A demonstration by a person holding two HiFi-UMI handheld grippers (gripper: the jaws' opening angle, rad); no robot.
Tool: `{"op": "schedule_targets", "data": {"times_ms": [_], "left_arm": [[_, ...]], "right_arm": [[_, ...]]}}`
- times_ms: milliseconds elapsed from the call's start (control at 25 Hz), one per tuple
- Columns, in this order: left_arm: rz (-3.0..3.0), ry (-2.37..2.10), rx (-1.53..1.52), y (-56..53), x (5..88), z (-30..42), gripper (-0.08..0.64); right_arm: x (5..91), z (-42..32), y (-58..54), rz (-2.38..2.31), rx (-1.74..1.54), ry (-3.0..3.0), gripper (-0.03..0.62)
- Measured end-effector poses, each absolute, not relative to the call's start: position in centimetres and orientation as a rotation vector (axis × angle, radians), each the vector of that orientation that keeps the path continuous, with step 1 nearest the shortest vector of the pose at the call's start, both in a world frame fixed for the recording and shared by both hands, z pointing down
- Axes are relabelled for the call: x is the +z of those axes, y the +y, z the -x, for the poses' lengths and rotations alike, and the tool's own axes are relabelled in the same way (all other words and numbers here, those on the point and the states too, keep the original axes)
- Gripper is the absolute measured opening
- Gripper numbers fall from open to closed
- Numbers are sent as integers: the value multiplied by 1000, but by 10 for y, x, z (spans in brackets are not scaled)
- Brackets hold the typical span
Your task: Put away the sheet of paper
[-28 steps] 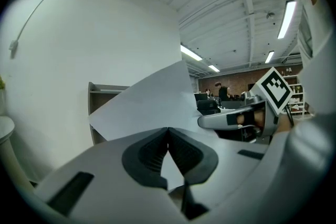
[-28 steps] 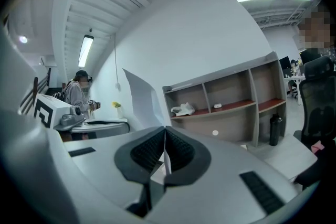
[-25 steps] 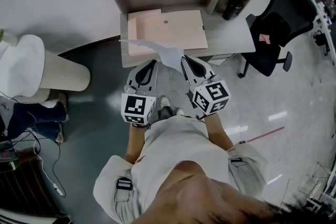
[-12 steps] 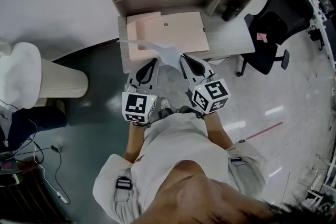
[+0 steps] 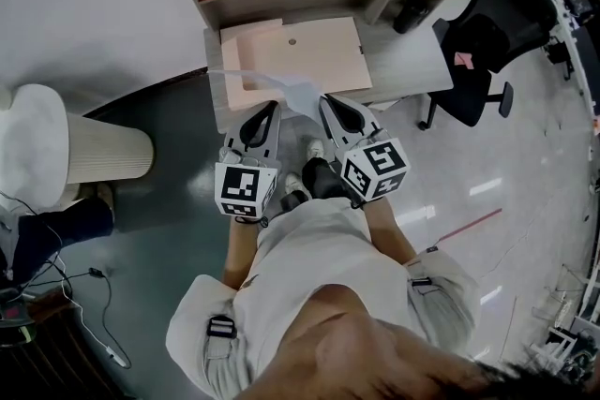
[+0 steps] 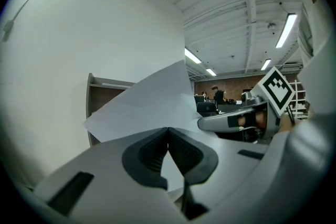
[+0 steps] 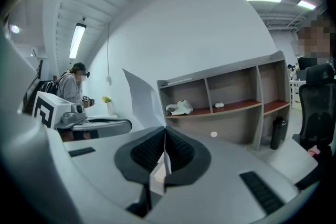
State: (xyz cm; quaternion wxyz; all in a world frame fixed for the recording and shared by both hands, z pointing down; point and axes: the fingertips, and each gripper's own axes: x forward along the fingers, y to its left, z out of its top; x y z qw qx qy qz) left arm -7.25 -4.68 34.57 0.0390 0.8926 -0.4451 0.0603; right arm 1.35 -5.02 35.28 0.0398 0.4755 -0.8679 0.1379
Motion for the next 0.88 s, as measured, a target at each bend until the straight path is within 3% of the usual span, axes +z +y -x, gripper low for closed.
{"op": "schedule_targets", "data": {"times_ms": [880], "left_arm": [[-2679,-1498,229,-152,348,63,20]], "right_arm": [[359,-10,-161,-1270,428,-2758,18]]}}
